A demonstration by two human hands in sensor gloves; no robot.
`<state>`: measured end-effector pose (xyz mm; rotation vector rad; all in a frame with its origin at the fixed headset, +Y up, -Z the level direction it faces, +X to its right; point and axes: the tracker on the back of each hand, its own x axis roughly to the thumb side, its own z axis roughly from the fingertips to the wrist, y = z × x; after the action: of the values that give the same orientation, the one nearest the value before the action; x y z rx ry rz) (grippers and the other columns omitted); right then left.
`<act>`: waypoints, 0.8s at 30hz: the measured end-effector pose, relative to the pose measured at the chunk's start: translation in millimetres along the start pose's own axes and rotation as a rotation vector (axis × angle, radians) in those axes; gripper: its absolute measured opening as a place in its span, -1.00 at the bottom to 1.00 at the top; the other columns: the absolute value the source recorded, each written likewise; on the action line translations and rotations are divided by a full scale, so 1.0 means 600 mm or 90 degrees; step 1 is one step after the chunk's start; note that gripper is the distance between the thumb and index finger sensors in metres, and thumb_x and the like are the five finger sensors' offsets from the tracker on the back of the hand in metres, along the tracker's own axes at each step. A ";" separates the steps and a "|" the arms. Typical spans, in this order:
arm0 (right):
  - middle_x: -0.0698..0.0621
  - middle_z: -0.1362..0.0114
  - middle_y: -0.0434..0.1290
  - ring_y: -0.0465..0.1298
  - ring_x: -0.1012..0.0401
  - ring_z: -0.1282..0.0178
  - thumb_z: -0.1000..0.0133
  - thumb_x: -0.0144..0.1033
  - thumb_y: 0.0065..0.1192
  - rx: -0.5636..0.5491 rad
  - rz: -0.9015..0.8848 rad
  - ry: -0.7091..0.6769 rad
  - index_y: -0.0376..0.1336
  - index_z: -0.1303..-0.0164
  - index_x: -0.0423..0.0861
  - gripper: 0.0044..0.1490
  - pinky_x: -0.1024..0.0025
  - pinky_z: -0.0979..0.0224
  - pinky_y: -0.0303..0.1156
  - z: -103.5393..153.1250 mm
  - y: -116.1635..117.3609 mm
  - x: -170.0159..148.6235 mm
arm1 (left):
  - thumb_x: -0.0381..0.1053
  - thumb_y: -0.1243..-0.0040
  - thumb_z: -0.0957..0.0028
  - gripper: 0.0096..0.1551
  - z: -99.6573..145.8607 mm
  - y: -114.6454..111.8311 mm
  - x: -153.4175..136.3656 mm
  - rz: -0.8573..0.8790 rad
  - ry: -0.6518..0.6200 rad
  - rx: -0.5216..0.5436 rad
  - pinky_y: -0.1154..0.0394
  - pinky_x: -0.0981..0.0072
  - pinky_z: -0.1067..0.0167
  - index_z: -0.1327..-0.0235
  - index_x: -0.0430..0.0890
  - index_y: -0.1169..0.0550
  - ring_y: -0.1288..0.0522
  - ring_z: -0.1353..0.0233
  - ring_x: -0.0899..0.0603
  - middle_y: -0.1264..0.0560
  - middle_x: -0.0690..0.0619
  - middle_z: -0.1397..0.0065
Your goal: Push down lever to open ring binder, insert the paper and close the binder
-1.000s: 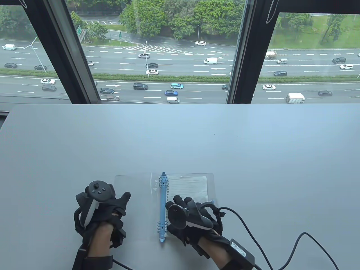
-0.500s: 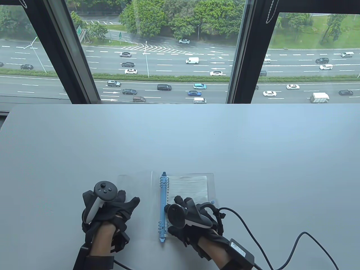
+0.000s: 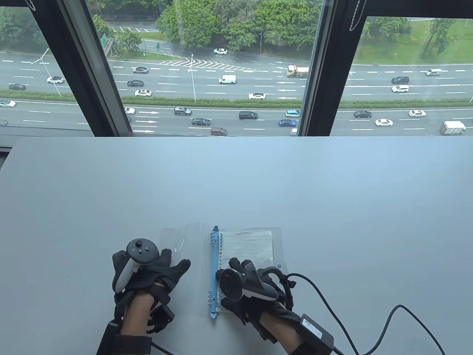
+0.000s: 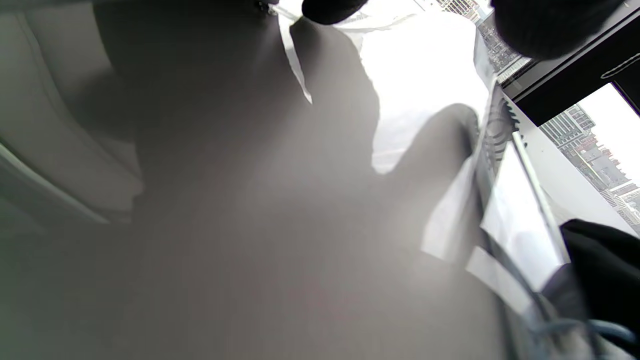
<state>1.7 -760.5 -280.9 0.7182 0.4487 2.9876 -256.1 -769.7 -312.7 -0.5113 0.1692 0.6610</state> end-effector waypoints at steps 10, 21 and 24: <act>-0.15 -0.76 -0.07 0.02 -0.22 -0.67 -0.02 0.11 0.32 0.009 -0.002 0.001 0.03 -0.65 0.16 -0.02 -0.27 -0.50 0.17 -0.001 0.001 0.000 | 0.57 0.00 0.13 0.17 -0.009 -0.015 0.013 0.161 -0.103 -0.074 0.37 -0.27 -0.35 -0.65 -0.05 -0.08 0.48 -0.54 -0.29 0.25 -0.10 -0.71; -0.15 -0.76 -0.08 0.01 -0.22 -0.68 -0.03 0.09 0.30 0.012 -0.001 -0.001 0.01 -0.65 0.16 -0.03 -0.29 -0.53 0.13 -0.001 0.002 0.000 | 0.43 -0.08 0.04 -0.08 -0.003 -0.013 0.027 0.300 -0.190 -0.096 0.20 -0.34 -0.38 -0.61 0.38 -0.05 0.25 -0.59 -0.41 0.08 -0.21 -0.72; -0.15 -0.76 -0.08 0.01 -0.22 -0.68 -0.03 0.09 0.30 0.012 -0.001 -0.001 0.01 -0.65 0.16 -0.03 -0.29 -0.53 0.13 -0.001 0.002 0.000 | 0.27 -0.15 0.01 -0.07 0.008 0.003 0.031 0.297 -0.199 0.018 -0.25 -0.29 -0.33 -0.58 0.36 0.01 -0.34 -0.47 -0.38 -0.15 -0.18 -0.66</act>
<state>1.7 -761.9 -281.1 0.7219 0.4783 2.9844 -242.6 -755.8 -315.0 -0.3354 -0.0004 1.1819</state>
